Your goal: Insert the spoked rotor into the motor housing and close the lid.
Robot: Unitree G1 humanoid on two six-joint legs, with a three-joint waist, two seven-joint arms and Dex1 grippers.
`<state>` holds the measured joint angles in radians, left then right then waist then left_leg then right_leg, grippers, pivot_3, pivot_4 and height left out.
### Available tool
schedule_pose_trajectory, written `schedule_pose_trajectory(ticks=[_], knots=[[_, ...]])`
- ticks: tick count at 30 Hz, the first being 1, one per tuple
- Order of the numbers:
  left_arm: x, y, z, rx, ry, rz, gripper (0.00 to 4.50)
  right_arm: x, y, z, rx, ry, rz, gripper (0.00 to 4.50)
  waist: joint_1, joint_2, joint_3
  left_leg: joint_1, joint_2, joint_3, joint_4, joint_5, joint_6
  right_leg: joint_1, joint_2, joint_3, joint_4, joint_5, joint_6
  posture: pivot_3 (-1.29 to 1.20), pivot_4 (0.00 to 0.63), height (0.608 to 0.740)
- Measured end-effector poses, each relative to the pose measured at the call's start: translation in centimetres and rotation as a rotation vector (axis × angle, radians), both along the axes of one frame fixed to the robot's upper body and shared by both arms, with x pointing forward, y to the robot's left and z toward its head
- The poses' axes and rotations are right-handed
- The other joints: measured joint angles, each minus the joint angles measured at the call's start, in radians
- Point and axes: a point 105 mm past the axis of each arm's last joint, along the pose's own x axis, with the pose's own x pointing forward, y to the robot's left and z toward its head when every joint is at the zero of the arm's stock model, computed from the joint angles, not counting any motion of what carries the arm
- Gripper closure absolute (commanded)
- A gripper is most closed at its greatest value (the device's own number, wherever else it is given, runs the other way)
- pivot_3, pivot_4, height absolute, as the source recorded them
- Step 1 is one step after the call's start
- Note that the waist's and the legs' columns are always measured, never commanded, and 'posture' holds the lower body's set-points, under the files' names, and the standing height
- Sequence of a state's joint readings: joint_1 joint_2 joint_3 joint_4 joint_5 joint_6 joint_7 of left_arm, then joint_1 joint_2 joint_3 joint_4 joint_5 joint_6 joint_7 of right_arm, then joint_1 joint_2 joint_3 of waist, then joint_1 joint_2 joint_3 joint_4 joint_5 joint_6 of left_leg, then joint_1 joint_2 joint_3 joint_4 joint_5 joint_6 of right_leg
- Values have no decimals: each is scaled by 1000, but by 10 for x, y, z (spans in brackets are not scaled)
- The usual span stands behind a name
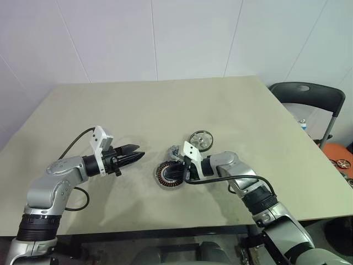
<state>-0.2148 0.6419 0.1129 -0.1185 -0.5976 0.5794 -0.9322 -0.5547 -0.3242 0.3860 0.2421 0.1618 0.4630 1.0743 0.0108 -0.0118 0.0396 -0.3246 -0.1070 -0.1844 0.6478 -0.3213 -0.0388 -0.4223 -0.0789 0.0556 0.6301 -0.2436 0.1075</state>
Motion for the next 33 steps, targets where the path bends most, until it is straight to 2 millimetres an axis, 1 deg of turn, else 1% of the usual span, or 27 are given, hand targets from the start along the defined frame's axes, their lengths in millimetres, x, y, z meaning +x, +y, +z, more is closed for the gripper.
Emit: schedule_pose_trajectory(ticks=[3, 19, 20, 22, 33], knots=[[0, 0, -1, 0, 2, 1, 2508, 1, -3, 0, -7, -4, -6, 3823, 0, 0, 0, 0, 0, 0, 0, 0, 0, 0, 0, 0, 0, 0, 0, 0, 0, 740], [1, 1, 0, 12, -15, 5, 2508, 1, -2, 0, -8, -14, -4, 3823, -1, 0, 0, 0, 0, 0, 0, 0, 0, 0, 0, 0, 0, 0, 0, 0, 0, 740], [1, 1, 0, 13, -15, 6, 2508, 1, -2, 0, -7, -14, -1, 3074, -1, 0, 0, 0, 0, 0, 0, 0, 0, 0, 0, 0, 0, 0, 0, 0, 0, 740], [1, 1, 0, 13, -15, 6, 2508, 1, -2, 1, -8, -16, 0, 2582, -1, 0, 0, 0, 0, 0, 0, 0, 0, 0, 0, 0, 0, 0, 0, 0, 0, 740], [1, 1, 0, 14, -14, 7, 2508, 4, -6, 2, -3, 6, -34, 2582, -1, 0, 0, 0, 0, 0, 0, 0, 0, 0, 0, 0, 0, 0, 0, 0, 0, 740]])
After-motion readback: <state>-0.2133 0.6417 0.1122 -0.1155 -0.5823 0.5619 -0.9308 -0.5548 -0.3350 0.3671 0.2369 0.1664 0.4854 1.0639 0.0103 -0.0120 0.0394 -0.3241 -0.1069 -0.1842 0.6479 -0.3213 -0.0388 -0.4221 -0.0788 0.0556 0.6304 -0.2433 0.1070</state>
